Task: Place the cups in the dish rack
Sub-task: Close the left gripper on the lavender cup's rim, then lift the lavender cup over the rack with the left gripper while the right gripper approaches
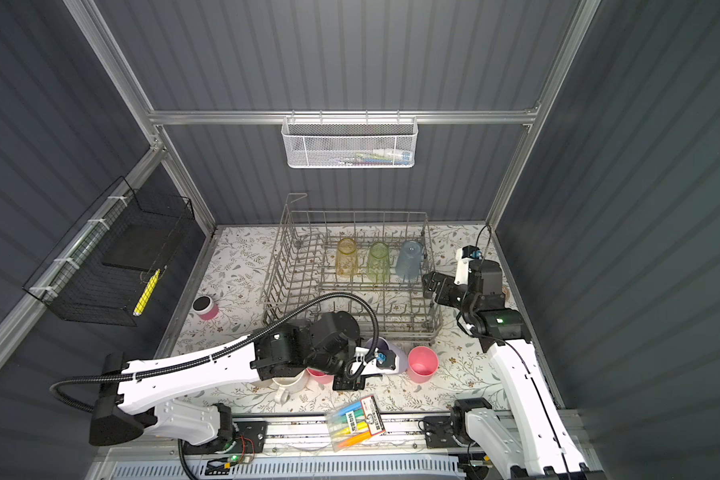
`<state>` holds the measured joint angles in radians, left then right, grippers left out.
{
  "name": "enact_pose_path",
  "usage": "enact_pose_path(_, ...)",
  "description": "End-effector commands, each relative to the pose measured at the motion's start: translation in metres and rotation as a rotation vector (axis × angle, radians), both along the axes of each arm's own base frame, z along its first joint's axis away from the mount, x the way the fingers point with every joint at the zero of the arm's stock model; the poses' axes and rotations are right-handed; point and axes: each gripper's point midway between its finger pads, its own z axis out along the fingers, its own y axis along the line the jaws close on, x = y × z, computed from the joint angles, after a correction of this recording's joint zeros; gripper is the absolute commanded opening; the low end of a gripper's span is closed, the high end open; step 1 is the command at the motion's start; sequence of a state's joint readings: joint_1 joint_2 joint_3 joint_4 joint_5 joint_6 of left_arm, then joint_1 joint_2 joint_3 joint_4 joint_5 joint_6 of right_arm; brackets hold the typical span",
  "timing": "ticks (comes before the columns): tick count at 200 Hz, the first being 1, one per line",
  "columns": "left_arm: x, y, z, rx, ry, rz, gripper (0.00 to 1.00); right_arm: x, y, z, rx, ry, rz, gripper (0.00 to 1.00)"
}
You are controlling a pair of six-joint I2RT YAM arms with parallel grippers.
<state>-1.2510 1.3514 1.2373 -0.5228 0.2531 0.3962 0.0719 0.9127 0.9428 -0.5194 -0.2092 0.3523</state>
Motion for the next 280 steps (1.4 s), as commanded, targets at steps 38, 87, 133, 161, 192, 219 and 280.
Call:
enact_pose_path(38, 0.025, 0.003, 0.063, -0.34, 0.161, -0.05, 0.0, -0.007, 0.028, 0.029, 0.146, -0.099, 0.132, 0.99)
enact_pose_path(87, 0.052, 0.007, 0.079, -0.464, 0.278, -0.081, 0.0, -0.016, 0.046, 0.051, 0.263, -0.197, 0.228, 0.99)
enact_pose_path(133, 0.079, 0.018, 0.092, -0.567, 0.371, -0.092, 0.0, -0.024, 0.07, 0.064, 0.418, -0.248, 0.388, 0.99)
enact_pose_path(161, 0.093, 0.025, 0.101, -0.644, 0.423, -0.098, 0.0, -0.035, 0.084, 0.076, 0.502, -0.296, 0.513, 0.99)
enact_pose_path(192, 0.106, 0.028, 0.104, -0.69, 0.46, -0.101, 0.0, -0.045, 0.094, 0.083, 0.551, -0.309, 0.621, 0.99)
enact_pose_path(219, 0.115, 0.029, 0.106, -0.732, 0.499, -0.11, 0.0, -0.049, 0.1, 0.083, 0.583, -0.29, 0.67, 0.99)
enact_pose_path(280, 0.125, 0.027, 0.109, -0.769, 0.576, -0.155, 0.0, -0.059, 0.113, 0.078, 0.607, -0.238, 0.756, 0.99)
